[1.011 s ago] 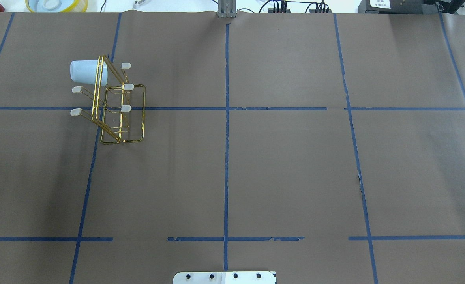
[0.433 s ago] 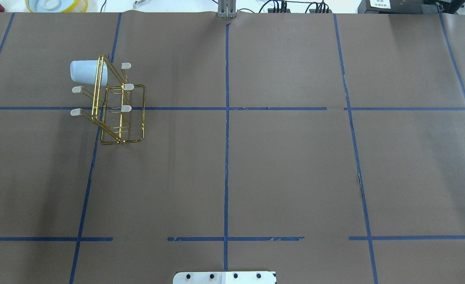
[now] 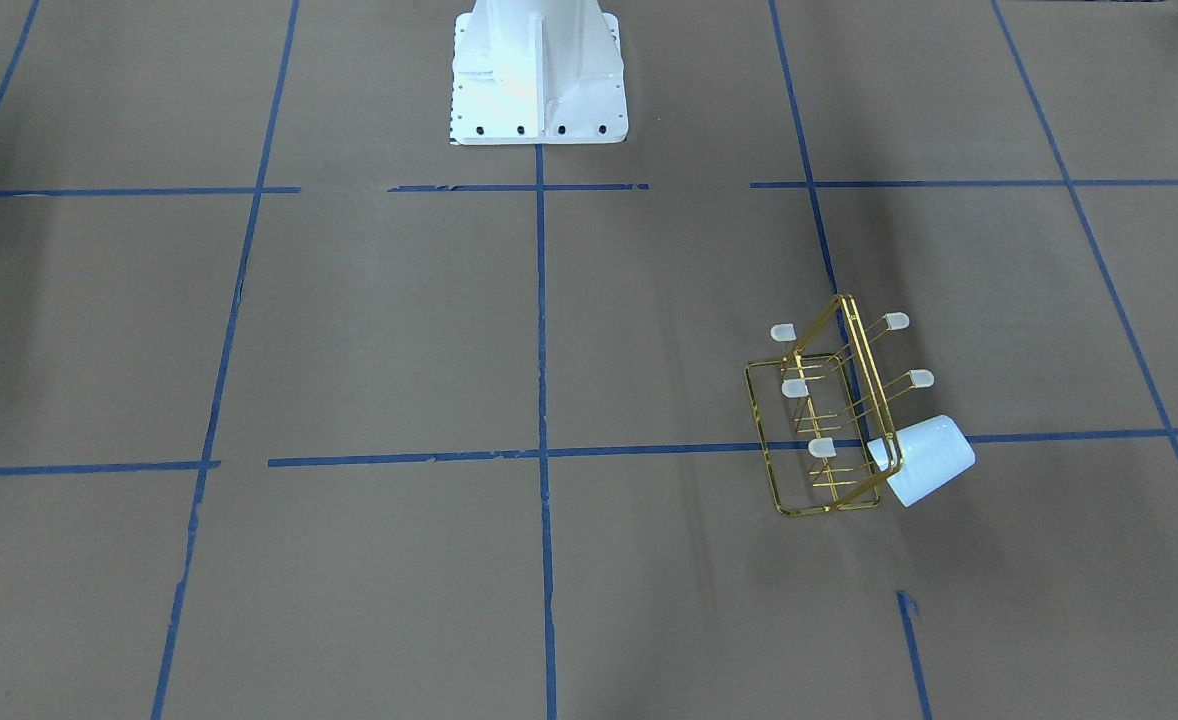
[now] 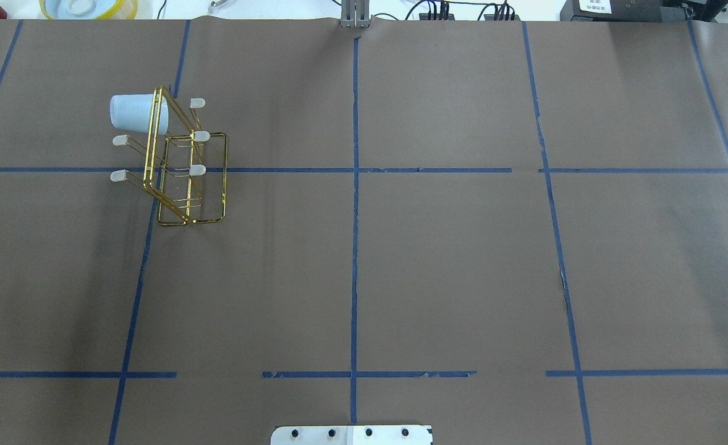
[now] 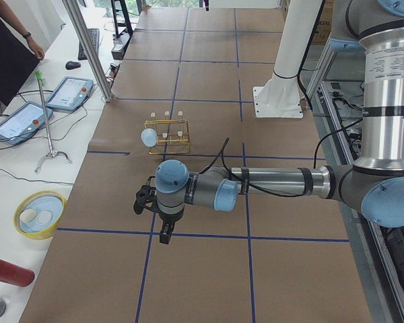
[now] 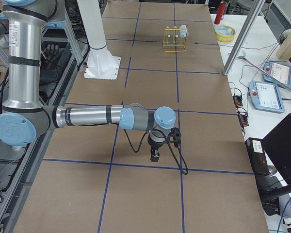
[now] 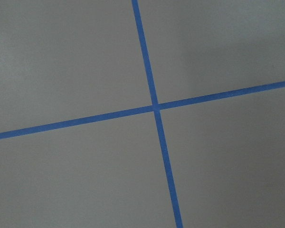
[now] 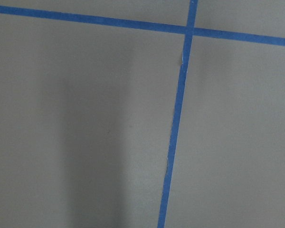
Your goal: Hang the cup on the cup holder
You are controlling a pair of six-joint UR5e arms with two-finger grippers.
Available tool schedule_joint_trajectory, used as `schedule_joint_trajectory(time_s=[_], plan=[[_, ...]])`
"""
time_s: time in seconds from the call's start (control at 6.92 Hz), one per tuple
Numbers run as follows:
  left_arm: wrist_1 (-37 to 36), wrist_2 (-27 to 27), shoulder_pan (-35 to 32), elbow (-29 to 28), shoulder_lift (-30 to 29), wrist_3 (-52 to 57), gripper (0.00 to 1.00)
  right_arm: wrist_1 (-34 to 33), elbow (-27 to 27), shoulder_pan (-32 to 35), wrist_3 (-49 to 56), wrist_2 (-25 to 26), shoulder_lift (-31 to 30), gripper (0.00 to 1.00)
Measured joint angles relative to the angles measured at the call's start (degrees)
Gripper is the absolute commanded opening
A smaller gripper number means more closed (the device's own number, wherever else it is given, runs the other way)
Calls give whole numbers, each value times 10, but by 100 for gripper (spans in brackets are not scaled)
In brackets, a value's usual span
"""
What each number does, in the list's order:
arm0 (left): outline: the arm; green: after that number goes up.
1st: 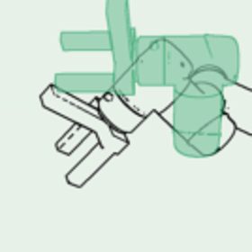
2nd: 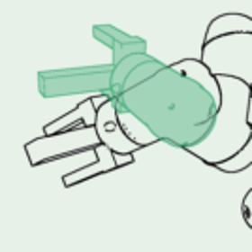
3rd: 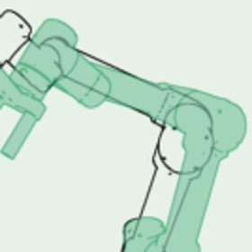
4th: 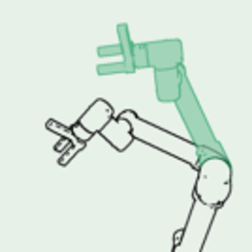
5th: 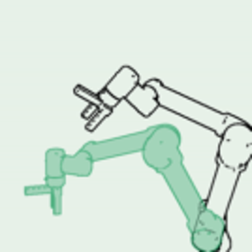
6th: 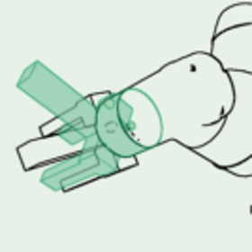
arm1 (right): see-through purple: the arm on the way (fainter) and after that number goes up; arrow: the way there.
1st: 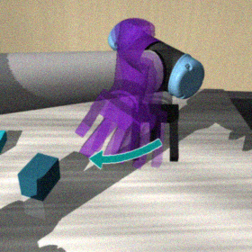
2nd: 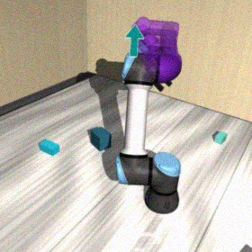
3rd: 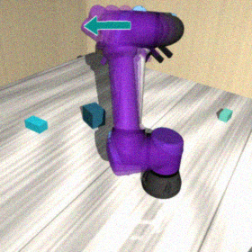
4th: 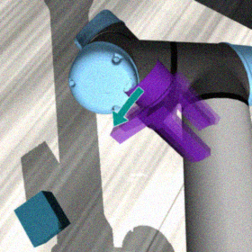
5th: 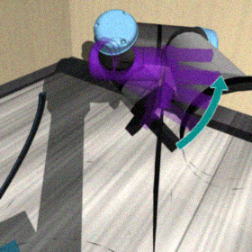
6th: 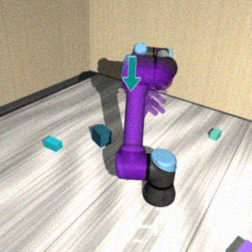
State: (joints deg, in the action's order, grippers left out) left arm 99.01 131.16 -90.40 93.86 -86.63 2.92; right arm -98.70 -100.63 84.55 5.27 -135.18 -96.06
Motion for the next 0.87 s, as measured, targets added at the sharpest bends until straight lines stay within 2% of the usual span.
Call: schedule_joint_trajectory(time_s=[0.29, 0.87], plan=[[-24, -14, -14, 11, -3, 10, 100, 0, 0, 0, 0, 0, 0, 100], [-30, 2, -18, 14, -4, 13, 100, 0, 0, 0, 0, 0, 0, 100]])
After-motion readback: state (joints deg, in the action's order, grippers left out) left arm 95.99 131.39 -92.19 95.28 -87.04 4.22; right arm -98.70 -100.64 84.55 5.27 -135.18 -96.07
